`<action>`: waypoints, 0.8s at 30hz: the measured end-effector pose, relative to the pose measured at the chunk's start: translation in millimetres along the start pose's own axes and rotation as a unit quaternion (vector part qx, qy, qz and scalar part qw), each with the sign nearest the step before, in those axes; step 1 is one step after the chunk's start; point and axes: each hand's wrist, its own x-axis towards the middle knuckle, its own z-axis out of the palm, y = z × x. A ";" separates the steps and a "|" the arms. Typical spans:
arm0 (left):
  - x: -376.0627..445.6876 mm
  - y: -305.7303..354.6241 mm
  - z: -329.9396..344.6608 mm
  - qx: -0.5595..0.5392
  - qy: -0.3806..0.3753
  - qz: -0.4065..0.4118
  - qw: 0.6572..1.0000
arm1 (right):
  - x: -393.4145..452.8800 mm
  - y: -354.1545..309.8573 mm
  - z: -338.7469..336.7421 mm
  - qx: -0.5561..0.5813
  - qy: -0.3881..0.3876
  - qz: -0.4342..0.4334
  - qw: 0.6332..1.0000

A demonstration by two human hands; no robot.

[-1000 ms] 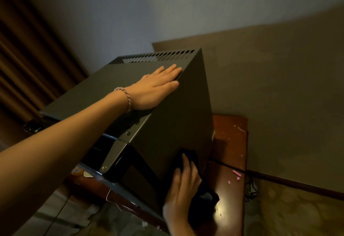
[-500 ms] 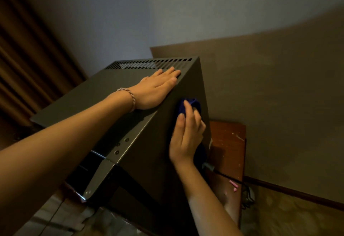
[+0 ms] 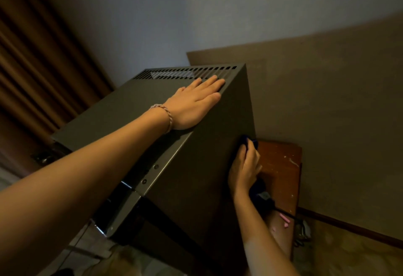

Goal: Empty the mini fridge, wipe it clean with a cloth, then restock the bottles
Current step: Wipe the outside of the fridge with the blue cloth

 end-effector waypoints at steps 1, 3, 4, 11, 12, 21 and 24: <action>0.0 1.2 -0.1 -0.001 0.001 -0.002 1.000 | -12.4 2.5 -0.1 0.000 -0.004 0.012 1.000; -0.9 2.7 -0.3 0.000 0.000 -0.009 1.000 | -44.3 4.6 0.0 -0.011 0.015 -0.013 1.000; -1.1 3.7 0.3 0.000 0.001 -0.008 1.000 | -60.2 3.3 -1.7 -0.020 0.028 -0.049 0.998; 2.6 -3.7 0.3 -0.006 -0.007 0.002 1.000 | -99.0 -60.0 -10.1 0.037 0.030 -0.256 0.965; 3.5 -4.8 -0.1 -0.008 -0.011 0.003 1.000 | -90.0 -68.8 -10.4 0.043 0.033 -0.276 0.960; 4.5 -2.6 2.1 -0.003 -0.001 -0.002 1.000 | 38.7 -100.5 4.2 0.041 0.049 -0.292 0.954; 4.7 -1.6 2.5 -0.002 -0.002 -0.010 1.000 | 70.9 -98.6 8.9 0.055 0.044 -0.254 0.965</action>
